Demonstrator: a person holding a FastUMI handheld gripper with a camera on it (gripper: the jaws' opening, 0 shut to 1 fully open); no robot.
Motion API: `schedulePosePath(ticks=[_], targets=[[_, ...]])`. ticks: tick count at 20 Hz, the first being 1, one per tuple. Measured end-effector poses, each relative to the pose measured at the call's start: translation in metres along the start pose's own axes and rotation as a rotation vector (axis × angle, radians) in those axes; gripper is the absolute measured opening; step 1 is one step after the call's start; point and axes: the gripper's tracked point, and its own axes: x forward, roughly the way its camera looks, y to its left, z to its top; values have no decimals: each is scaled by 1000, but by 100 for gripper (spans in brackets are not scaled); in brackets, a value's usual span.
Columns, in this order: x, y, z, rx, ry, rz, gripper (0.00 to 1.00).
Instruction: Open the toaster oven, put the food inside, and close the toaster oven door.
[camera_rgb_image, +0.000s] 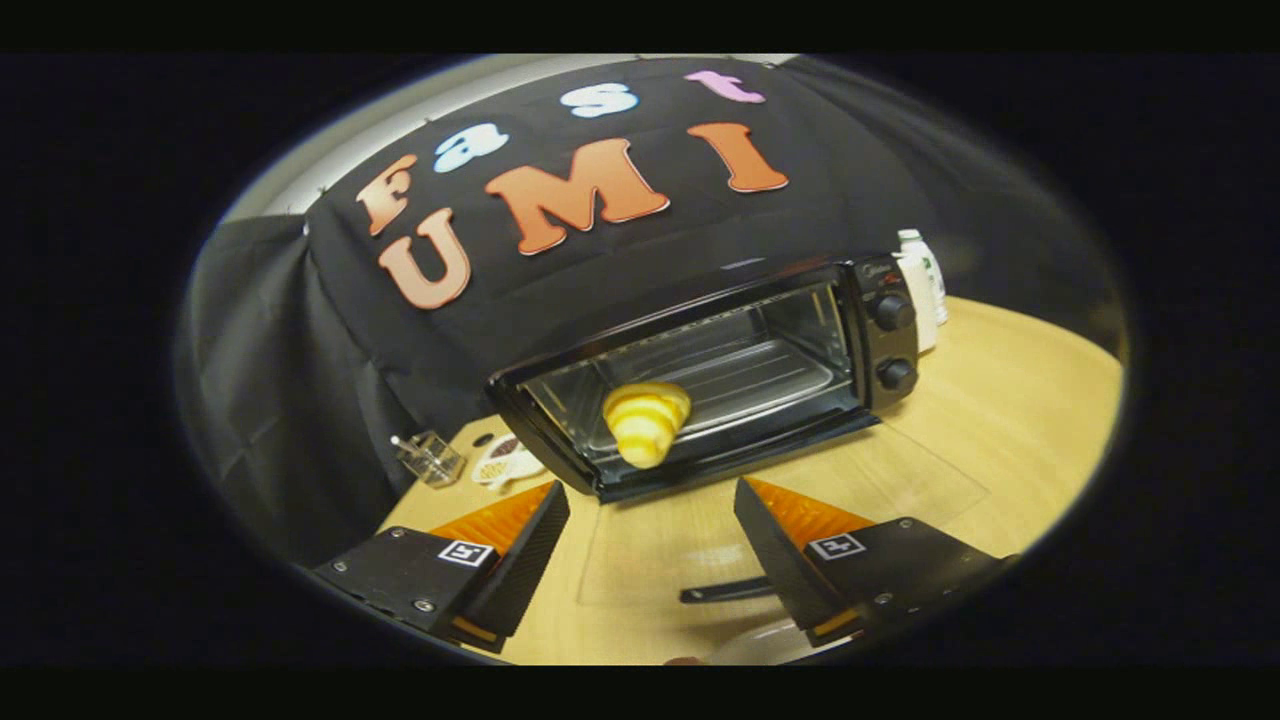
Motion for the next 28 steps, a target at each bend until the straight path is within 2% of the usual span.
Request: schedulePosePath(ticks=[6, 13, 19, 28], targets=[[-42, -37, -38, -114, 43, -65, 99], [-58, -76, -68, -318, 96, -167, 99], [-44, -84, -83, -272, 131, -177, 99], [-24, -73, -95, -301, 198, -173, 100]])
